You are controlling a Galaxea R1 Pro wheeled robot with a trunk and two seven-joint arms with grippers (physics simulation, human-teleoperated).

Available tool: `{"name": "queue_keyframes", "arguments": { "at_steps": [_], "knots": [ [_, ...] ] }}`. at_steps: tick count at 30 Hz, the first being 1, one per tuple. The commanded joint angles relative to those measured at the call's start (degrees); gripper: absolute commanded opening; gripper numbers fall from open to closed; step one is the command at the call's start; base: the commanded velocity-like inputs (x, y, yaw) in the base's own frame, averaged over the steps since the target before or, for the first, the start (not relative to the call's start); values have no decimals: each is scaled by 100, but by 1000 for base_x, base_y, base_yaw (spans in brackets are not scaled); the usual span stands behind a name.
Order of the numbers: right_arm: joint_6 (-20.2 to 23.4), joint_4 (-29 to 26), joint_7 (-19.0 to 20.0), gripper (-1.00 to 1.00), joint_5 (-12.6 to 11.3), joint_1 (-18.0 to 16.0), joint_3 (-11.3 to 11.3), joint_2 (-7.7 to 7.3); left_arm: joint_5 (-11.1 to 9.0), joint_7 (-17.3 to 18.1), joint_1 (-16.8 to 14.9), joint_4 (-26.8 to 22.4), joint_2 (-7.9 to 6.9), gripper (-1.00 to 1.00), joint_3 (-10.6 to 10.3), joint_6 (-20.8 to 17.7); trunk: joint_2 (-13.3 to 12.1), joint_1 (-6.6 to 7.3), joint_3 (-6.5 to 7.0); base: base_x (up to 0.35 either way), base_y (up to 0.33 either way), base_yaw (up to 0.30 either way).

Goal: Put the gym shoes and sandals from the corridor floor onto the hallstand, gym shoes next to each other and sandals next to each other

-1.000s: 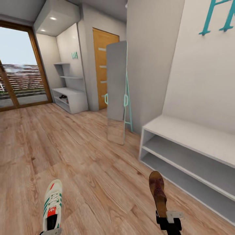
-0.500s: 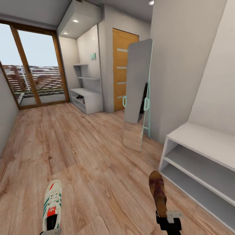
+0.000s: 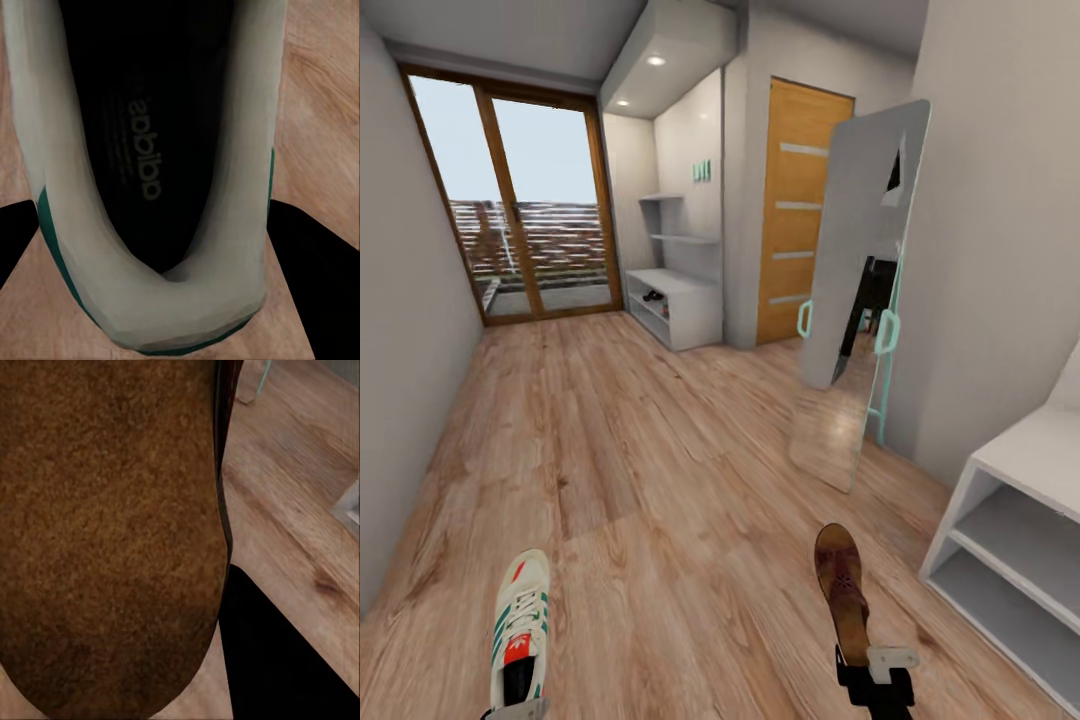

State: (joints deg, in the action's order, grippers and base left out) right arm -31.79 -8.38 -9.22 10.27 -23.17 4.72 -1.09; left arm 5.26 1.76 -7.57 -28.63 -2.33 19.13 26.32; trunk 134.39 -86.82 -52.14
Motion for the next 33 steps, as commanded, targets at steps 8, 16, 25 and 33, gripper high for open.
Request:
{"name": "queue_keyframes", "arguments": {
  "at_steps": [8, 16, 25, 33],
  "knots": [
    [-14, 3, -1, -100, 45, -2, 47, 12, 61, 17, -9, 7, 5, -100, 39, 23, 2, -2, -49, 308, 142, 233],
    [-12, 3, -1, -100, 46, -3, 47, 18, 61, 17, -8, 7, 5, -100, 39, 23, 2, -2, -95, 328, 18, 222],
    [-12, -5, 7, -100, 61, -3, 39, 21, 60, 17, -7, 7, 5, -100, 39, 23, 2, -2, -142, 334, 1, 240],
    [-13, -4, 15, -100, 68, -3, 38, 21, 54, 17, -7, 7, 5, -100, 39, 24, 2, -2, -189, 334, 0, 225]
  ]
}}
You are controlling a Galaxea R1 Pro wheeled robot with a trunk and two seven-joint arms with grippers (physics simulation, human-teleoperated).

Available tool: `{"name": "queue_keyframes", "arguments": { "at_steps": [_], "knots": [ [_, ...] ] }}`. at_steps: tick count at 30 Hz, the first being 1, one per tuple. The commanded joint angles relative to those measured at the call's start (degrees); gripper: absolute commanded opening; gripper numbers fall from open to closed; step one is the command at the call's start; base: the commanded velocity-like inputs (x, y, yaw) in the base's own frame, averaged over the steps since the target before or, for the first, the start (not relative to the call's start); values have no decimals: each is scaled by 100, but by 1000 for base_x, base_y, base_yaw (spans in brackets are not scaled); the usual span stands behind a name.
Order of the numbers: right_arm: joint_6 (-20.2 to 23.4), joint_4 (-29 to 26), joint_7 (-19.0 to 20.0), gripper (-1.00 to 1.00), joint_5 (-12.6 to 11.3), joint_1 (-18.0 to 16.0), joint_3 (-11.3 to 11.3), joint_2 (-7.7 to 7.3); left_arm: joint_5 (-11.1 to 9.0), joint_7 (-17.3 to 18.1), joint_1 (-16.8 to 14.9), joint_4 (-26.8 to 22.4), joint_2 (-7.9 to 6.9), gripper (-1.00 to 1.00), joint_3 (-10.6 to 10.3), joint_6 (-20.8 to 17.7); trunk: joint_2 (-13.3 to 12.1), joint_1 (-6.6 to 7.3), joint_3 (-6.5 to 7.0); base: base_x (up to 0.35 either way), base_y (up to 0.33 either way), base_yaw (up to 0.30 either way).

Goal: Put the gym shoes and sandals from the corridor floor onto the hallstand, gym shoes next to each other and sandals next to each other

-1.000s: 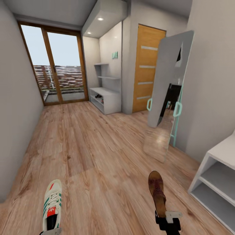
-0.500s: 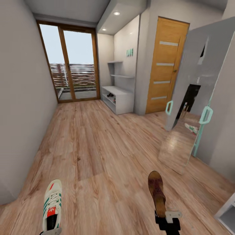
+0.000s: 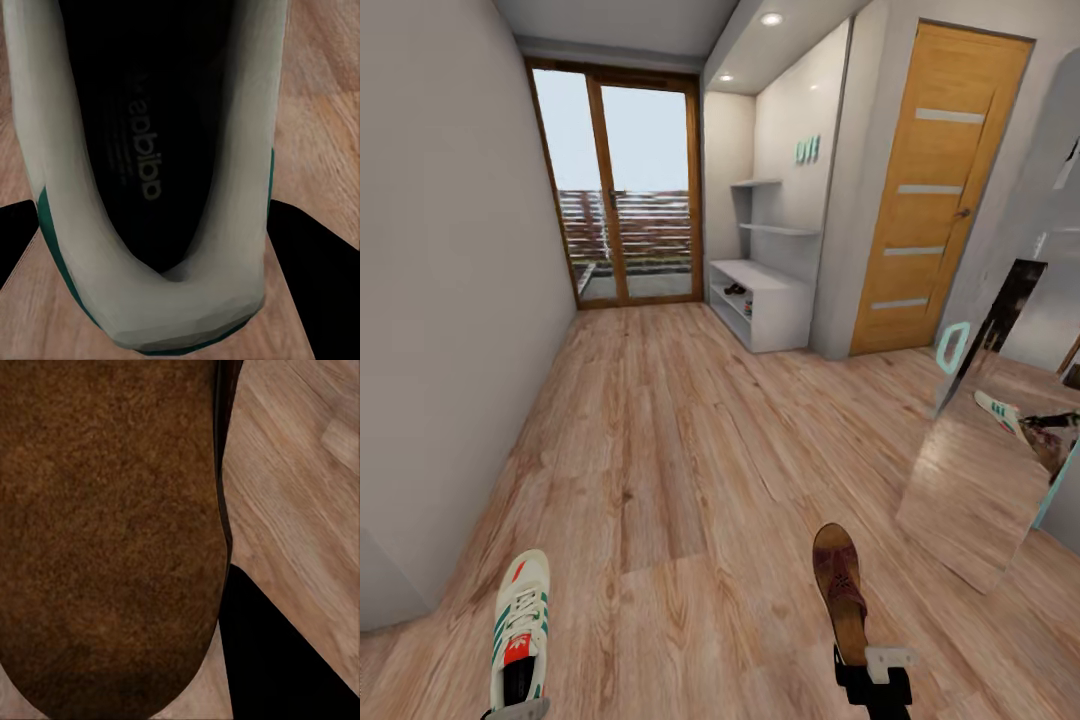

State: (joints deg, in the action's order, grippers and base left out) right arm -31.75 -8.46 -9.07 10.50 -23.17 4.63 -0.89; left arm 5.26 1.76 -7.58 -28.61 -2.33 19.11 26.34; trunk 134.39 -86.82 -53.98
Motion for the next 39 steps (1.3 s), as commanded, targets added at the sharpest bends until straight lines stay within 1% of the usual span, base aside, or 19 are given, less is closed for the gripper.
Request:
{"name": "queue_keyframes", "arguments": {
  "at_steps": [1, 26, 39],
  "knots": [
    [-20, 3, 1, -100, 47, -3, 47, 4, 54, 17, -7, 5, 5, -100, 40, 21, 2, -2, -12, 334, 0, 204],
    [-16, 1, -6, -100, 31, -3, 52, 2, 52, 17, -9, 1, 5, -100, 81, 38, 2, -2, -162, 334, 0, 213],
    [-16, -2, -7, -100, 28, -3, 55, -14, 46, 17, -7, -2, 5, -100, 84, 38, 2, -2, -172, 335, 0, 28]
  ]
}}
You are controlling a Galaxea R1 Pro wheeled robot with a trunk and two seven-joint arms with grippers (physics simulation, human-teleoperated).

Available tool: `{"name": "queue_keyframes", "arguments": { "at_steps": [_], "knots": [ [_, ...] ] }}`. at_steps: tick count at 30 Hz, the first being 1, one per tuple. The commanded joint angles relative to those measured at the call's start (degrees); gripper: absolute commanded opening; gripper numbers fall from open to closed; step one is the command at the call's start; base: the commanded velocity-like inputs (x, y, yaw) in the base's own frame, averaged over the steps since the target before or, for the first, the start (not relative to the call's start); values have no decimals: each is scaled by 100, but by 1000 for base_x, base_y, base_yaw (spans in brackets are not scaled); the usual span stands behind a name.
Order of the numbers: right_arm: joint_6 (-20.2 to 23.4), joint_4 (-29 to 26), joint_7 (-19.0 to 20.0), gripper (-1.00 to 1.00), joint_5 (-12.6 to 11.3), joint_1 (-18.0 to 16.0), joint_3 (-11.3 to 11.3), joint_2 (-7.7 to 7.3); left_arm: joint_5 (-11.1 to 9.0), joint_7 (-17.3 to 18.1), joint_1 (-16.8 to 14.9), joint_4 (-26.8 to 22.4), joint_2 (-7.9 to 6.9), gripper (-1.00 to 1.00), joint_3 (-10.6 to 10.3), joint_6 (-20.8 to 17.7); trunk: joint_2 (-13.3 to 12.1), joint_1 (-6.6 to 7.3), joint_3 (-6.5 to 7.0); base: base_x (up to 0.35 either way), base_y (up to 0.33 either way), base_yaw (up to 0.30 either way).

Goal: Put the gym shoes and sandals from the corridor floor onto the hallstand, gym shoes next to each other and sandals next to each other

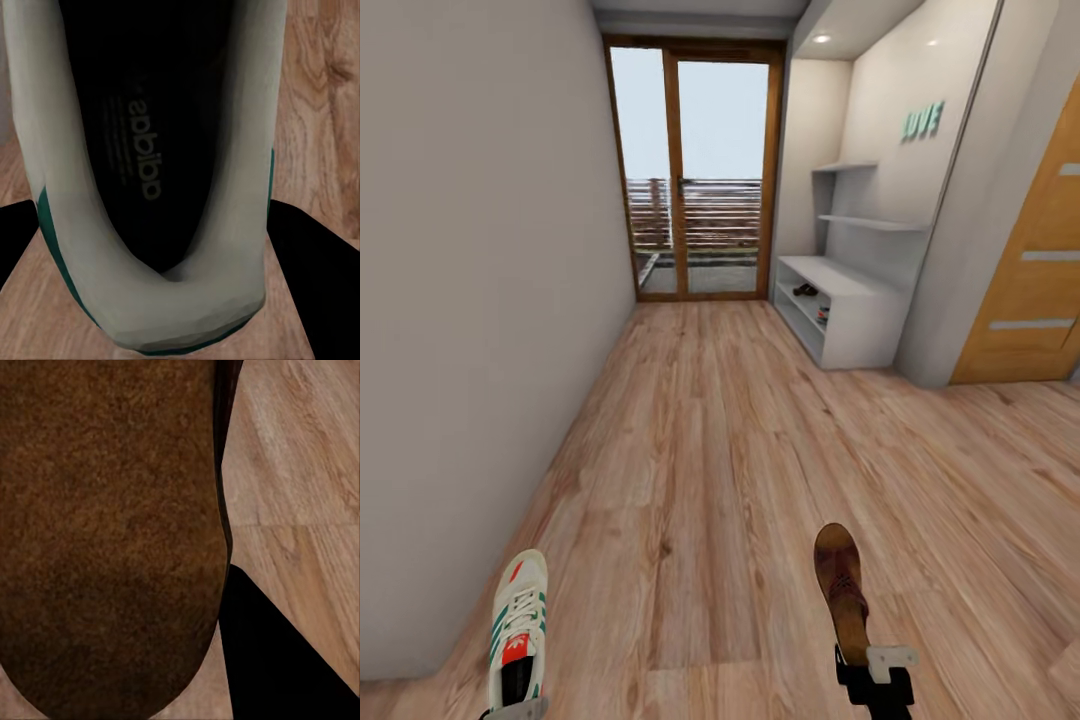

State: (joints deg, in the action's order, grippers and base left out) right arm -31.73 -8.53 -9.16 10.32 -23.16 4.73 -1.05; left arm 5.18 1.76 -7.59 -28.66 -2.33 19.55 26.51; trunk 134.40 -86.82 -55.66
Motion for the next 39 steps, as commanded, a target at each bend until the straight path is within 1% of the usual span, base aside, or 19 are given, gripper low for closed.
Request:
{"name": "queue_keyframes", "arguments": {
  "at_steps": [1, 17, 39],
  "knots": [
    [-17, 6, 1, -100, 48, -4, 44, 0, 54, 17, -5, 3, 5, -100, 40, 23, 2, -2, -5, 335, 0, 1],
    [-17, 18, 28, -100, 67, -4, 37, -34, 56, 17, -6, 10, 5, -100, 40, 25, 2, -2, -5, 336, 0, 0],
    [-16, 18, 12, -100, 67, -4, 37, -37, 53, 17, -6, 5, 5, -100, 40, 30, 2, -2, -5, 337, 0, 0]
  ]
}}
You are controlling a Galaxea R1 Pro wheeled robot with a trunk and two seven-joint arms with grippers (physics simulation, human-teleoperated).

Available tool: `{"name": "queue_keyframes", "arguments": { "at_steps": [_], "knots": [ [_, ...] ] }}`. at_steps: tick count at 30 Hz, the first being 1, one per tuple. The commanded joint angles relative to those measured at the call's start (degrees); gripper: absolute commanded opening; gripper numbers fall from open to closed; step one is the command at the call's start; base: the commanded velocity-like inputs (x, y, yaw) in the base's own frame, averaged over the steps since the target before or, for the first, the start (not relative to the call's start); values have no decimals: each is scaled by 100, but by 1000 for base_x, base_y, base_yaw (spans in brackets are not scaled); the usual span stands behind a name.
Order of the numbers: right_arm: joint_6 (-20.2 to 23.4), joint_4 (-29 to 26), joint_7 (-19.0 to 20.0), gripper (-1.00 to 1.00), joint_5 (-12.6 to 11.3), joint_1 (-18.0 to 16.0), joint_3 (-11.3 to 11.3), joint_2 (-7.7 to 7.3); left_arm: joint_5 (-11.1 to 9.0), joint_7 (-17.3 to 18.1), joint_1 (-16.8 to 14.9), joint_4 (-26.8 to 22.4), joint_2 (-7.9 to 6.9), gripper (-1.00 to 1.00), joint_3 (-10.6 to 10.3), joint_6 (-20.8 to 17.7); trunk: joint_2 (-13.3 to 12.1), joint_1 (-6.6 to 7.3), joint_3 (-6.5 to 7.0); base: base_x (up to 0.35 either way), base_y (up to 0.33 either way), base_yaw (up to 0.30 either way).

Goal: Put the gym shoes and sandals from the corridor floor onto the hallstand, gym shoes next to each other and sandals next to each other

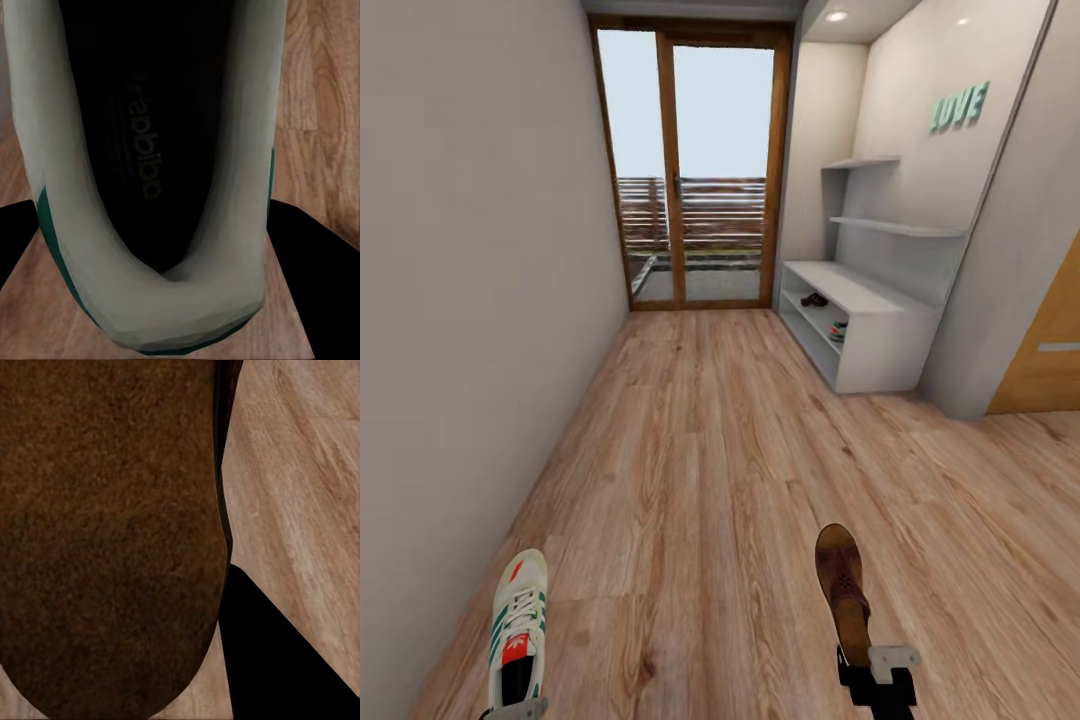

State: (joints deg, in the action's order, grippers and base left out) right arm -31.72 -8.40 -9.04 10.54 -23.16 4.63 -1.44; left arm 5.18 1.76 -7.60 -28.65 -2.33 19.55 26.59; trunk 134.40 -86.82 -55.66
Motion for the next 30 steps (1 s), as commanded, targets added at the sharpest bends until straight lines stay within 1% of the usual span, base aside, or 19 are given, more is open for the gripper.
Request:
{"name": "queue_keyframes", "arguments": {
  "at_steps": [1, 10, 19, 30],
  "knots": [
    [-18, 5, 0, -100, 45, -4, 47, 3, 53, 17, -5, 3, 5, -100, 40, 21, 2, -2, -5, 337, 0, 0],
    [-19, 5, -10, -100, 42, -3, 47, 3, 53, 17, -5, 0, 5, -100, 40, 21, 2, -2, 3, 337, 0, 4],
    [-16, 5, -10, -100, 44, -4, 47, 4, 53, 17, -4, 4, 4, -100, 41, 21, 2, -2, 58, 337, 0, 81],
    [-17, 5, -10, -100, 45, -4, 47, 4, 53, 17, -6, 3, 3, -100, 42, 21, 2, -2, 64, 337, 0, 9]
  ]
}}
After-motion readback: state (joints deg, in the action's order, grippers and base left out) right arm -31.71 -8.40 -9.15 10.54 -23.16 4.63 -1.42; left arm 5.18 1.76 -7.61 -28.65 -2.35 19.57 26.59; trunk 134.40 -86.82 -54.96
